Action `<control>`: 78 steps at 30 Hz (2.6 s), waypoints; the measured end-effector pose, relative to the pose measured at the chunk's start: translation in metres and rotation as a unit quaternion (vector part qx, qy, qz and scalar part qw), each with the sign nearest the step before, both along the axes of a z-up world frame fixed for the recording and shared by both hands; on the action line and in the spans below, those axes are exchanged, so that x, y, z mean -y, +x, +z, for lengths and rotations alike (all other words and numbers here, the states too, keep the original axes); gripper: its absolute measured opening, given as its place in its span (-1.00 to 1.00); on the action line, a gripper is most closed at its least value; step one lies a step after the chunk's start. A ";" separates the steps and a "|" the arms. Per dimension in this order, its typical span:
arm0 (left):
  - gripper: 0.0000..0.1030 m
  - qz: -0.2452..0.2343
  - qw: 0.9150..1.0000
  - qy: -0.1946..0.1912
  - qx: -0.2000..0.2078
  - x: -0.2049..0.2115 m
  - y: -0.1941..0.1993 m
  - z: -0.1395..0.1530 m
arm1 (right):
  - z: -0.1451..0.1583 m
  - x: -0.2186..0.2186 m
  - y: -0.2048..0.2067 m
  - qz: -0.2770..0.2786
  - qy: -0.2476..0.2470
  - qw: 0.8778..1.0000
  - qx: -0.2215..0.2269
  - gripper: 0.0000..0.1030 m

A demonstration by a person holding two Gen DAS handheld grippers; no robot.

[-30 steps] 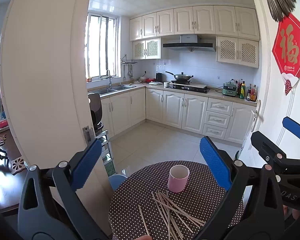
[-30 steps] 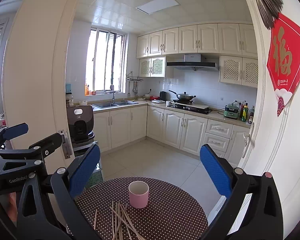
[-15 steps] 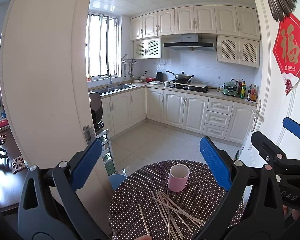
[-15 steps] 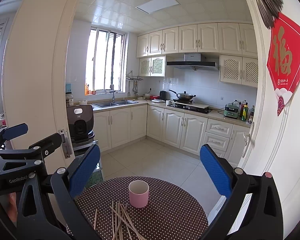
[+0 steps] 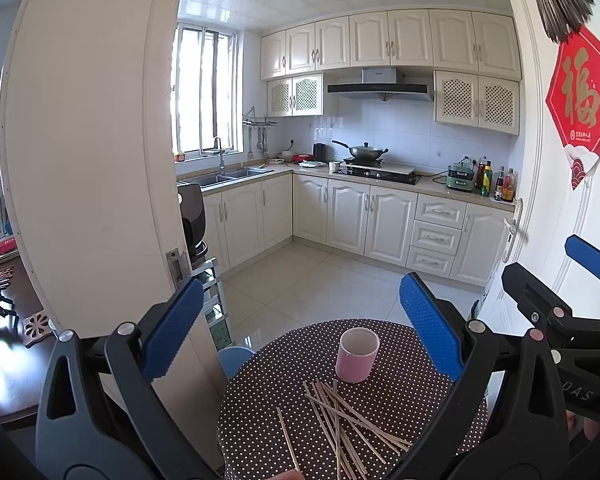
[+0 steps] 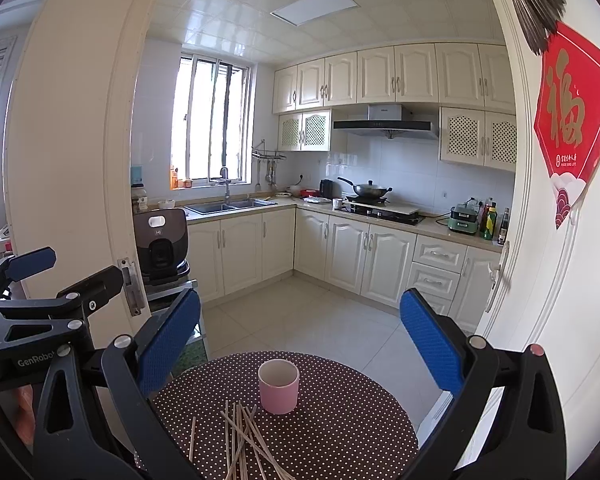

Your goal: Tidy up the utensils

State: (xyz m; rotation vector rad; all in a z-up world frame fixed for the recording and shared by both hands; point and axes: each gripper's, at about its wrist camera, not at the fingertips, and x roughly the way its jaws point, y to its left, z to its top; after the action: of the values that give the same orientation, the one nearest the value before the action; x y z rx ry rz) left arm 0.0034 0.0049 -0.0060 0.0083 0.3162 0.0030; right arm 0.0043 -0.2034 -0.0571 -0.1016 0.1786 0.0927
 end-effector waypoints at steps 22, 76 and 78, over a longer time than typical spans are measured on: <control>0.87 0.000 1.000 0.002 -0.002 0.002 -0.001 0.000 | 0.001 0.001 0.001 -0.001 0.001 1.000 -0.003 0.87; 0.87 -0.066 0.988 0.023 -0.135 0.016 0.073 -0.059 | -0.036 0.012 0.069 0.004 0.041 0.992 -0.121 0.87; 0.87 -0.066 0.984 0.016 -0.163 0.013 0.086 -0.074 | -0.044 0.013 0.081 0.001 0.035 0.990 -0.140 0.87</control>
State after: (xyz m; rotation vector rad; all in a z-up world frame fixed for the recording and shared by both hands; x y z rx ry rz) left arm 0.0892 -0.0081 -0.0801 0.0618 0.6419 -0.1270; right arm 0.0855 -0.2168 -0.1010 -0.0186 0.4558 0.1155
